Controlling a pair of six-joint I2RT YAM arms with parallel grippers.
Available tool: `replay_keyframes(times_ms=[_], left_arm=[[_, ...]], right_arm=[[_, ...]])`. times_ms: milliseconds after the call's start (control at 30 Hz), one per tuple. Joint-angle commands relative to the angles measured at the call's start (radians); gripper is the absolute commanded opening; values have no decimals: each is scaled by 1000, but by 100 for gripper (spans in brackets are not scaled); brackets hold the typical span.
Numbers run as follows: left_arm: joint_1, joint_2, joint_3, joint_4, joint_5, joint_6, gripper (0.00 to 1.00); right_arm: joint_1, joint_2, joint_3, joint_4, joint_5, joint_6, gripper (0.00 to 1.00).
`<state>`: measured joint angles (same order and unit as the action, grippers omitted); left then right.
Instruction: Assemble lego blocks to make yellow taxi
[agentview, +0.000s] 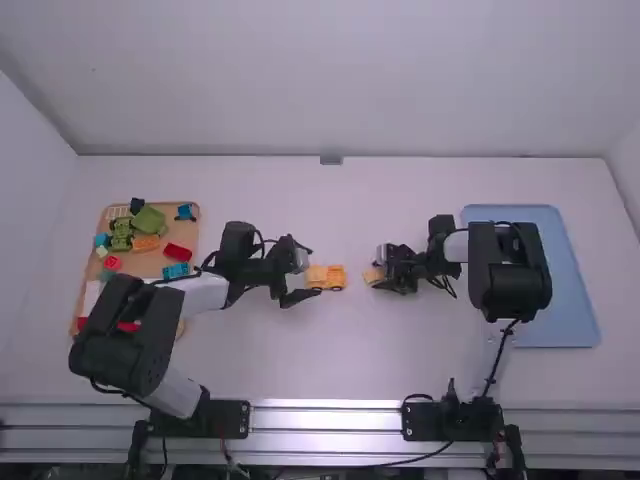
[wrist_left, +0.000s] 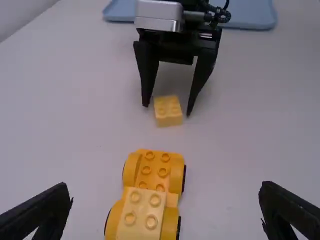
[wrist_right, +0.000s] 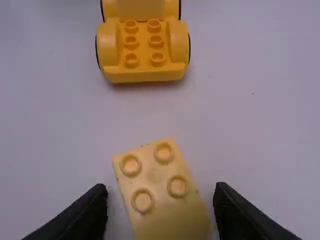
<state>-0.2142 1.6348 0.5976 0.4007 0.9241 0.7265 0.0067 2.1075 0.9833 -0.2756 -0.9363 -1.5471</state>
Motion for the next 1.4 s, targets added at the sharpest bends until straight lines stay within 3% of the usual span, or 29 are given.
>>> replay_keyframes(times_ms=[0,167,367,700,867,1100,1367], left_arm=[[-8,13,16,-4,29,8,99],[-8,13,1,-1,-33,14,99],[-8,79,-3,39,-51,31,99],[-18,311,108,101,37,62,99],[-55,386,168,84,-37,105,99],[-107,451,256,-55,-78,187,96],[-84,451,251,-100,-140,180,93]], right_arm=[[-1,21,-3,-10,2,2,40],[30,21,-2,-50,21,7,31],[56,15,0,-38,-9,32,30],[67,-114,92,-278,-36,21,26],[100,-126,93,-260,-40,26,27],[187,-125,89,-116,26,191,27],[259,-125,82,-95,131,257,23]])
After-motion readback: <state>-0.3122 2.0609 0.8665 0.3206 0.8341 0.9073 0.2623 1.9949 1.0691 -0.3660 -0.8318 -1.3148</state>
